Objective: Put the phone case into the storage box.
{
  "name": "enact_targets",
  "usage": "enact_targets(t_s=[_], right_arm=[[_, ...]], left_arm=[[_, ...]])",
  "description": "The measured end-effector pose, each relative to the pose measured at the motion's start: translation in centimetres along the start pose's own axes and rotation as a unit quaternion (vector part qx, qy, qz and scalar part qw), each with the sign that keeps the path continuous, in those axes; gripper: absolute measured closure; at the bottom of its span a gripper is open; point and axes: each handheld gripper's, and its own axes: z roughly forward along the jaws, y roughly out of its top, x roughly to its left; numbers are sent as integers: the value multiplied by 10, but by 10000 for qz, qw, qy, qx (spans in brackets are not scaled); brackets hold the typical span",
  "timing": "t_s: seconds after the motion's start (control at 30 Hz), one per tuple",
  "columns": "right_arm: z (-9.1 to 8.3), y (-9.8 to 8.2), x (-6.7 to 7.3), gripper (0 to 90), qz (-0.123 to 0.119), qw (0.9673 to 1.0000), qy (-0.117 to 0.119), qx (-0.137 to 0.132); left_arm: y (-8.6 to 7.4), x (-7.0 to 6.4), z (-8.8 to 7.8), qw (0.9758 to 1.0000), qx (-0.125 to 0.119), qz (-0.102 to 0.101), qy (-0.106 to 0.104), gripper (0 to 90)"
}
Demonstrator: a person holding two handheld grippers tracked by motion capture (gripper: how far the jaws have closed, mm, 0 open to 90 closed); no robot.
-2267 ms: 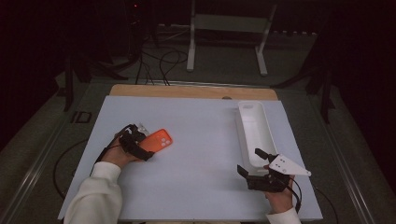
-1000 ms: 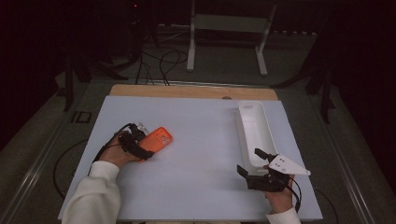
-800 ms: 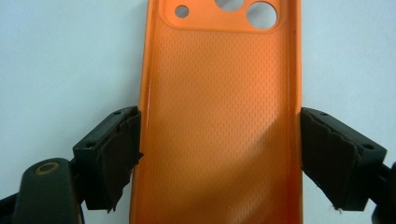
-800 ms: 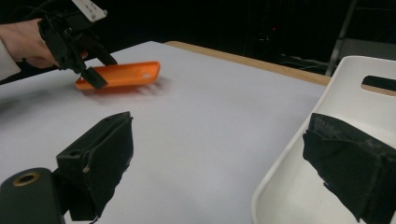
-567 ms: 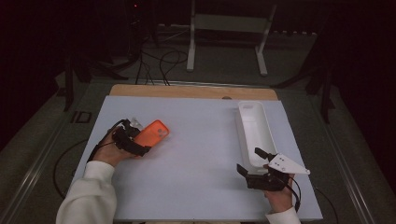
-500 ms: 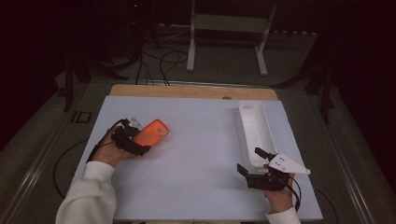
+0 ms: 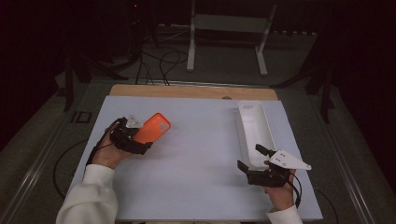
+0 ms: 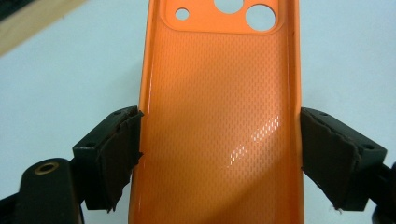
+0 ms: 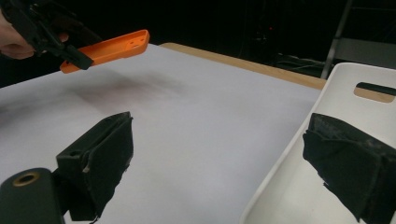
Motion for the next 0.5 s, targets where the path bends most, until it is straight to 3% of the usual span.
enact_targets(t_s=[0.3,0.5], right_arm=[[4,13,-4,83,28,10000,38,-31],[10,21,-2,83,41,9999,94,-19]], left_arm=[[5,-12,-10,9993,-317,84,160,169],[8,-21,-13,9986,-483,131,159,169]])
